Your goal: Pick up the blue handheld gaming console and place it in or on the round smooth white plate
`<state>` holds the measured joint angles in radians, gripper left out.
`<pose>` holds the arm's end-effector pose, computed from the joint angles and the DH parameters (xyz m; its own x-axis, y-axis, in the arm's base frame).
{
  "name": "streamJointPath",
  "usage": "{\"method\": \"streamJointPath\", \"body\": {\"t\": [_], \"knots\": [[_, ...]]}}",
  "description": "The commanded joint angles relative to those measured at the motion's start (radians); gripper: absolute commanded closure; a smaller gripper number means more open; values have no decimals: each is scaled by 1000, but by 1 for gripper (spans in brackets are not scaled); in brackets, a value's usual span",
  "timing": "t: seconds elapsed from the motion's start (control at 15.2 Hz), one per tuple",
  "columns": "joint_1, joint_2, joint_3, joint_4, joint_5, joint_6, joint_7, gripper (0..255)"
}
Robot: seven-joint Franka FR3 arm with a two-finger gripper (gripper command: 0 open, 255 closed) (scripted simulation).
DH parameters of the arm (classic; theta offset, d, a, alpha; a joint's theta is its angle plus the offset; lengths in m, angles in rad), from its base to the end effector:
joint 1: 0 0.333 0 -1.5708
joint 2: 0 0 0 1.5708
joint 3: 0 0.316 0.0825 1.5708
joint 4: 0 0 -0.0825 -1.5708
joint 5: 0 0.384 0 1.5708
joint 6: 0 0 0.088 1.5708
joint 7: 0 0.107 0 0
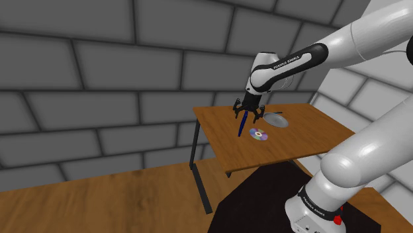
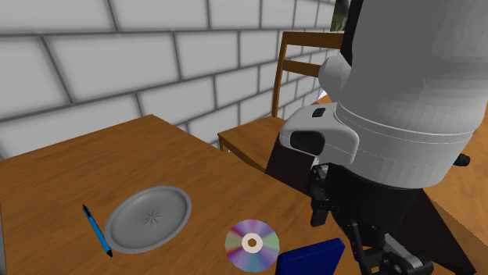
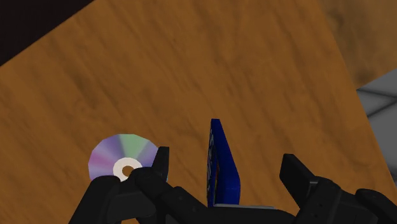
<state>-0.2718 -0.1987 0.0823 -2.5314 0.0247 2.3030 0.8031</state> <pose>0.4302 -0.0825 0.3438 0.5305 -0.8474 -0.0222 -0.8472 -0.5309 0.0206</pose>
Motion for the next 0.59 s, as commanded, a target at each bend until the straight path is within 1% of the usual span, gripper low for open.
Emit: {"method": "streamJointPath", "body": {"t": [0.0, 0.07, 0.53], "knots": [[0, 0, 0, 0, 0, 0, 0, 0], [0, 0, 0, 0, 0, 0, 0, 255], [0, 0, 0, 0, 0, 0, 0, 255]]}}
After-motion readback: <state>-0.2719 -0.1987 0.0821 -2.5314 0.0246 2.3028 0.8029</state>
